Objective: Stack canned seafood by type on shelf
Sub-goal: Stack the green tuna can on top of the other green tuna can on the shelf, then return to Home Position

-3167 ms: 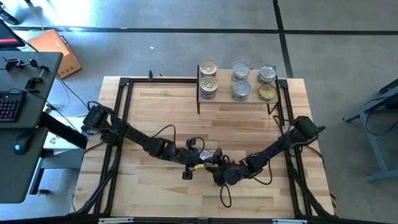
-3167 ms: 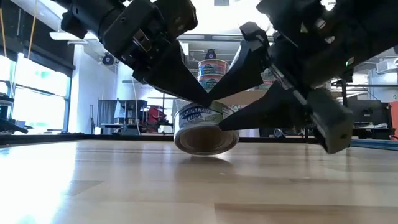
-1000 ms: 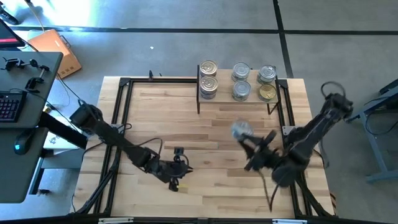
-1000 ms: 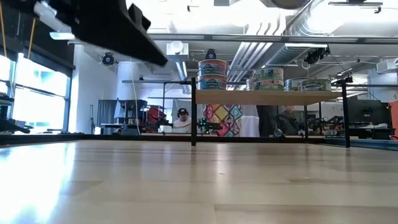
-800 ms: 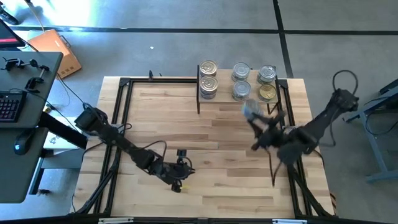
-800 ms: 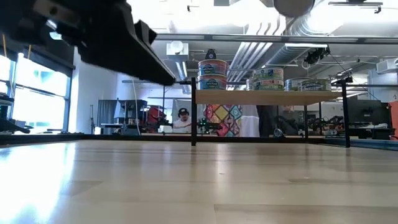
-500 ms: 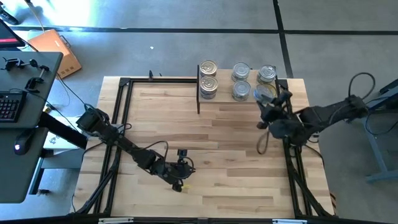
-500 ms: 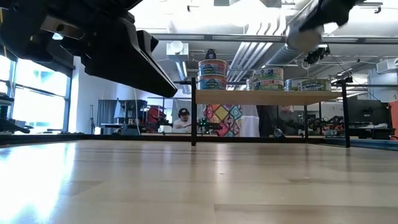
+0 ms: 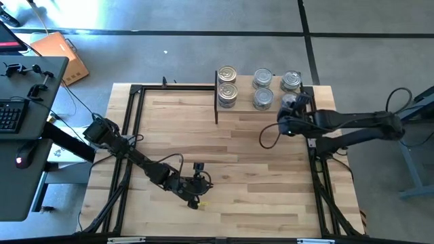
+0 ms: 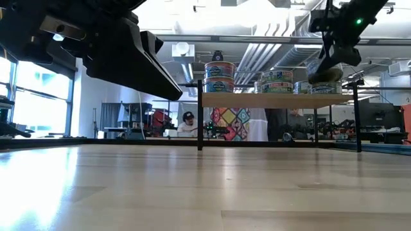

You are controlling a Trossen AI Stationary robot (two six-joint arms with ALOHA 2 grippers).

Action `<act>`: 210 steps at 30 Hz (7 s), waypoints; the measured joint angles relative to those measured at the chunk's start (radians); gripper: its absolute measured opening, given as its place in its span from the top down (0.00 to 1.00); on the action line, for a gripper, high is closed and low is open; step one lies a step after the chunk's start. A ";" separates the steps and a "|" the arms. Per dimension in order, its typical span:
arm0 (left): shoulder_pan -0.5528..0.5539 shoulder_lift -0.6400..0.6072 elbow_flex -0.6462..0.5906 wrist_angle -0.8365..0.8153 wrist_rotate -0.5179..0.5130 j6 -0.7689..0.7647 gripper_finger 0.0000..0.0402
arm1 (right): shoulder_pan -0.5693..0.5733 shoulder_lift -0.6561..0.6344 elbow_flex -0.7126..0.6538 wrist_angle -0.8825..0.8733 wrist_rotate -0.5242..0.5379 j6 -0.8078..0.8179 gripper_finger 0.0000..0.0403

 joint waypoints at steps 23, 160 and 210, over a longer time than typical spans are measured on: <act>0.000 0.000 0.000 -0.002 0.001 -0.002 0.94 | -0.056 0.008 0.000 -0.015 0.051 -0.006 0.36; 0.526 -1.730 -0.890 -0.125 0.470 -0.002 1.00 | 0.435 -0.995 -0.827 0.941 -0.848 0.163 1.00; 0.607 -1.723 -0.890 -0.127 0.495 0.078 1.00 | 0.048 -0.988 -0.877 1.085 -0.999 0.135 1.00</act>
